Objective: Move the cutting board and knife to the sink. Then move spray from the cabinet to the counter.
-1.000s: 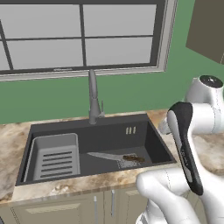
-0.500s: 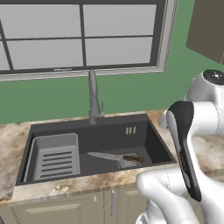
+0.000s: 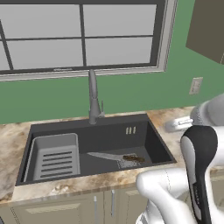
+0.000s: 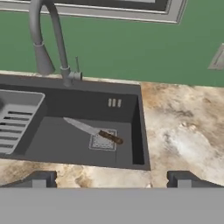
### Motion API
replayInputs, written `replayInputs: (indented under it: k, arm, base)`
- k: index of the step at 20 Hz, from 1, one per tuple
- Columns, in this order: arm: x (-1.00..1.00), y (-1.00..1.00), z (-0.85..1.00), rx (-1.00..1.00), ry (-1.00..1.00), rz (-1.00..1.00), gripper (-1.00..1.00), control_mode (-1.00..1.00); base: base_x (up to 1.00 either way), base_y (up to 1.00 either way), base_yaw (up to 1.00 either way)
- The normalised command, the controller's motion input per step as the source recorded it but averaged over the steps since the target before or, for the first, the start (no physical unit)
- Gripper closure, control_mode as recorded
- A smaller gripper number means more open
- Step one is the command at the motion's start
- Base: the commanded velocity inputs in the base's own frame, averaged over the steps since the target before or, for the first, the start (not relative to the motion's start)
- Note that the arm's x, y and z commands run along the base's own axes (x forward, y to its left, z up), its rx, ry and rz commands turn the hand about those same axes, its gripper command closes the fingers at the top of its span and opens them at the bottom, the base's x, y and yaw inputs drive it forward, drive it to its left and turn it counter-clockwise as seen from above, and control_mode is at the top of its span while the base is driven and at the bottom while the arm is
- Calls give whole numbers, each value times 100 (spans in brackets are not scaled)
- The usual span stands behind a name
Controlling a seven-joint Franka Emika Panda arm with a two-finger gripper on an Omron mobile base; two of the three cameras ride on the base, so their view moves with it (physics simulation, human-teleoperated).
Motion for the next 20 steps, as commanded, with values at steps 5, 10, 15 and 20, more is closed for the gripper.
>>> replayInputs:
  k: [5, 10, 15, 20]
  arm:
    - [-29, 23, 51, 0, -17, 0, -100, -100]
    - [-7, 1, 14, 0, -3, 0, -100, 100]
    - [0, 0, 0, 0, 0, 0, -100, 100]
    - [0, 0, 0, 0, 0, 0, -100, 100]
  base:
    - [0, 0, 0]
    - [-59, -6, -2]
    - [-100, -62, -6]
    - [-100, -38, -22]
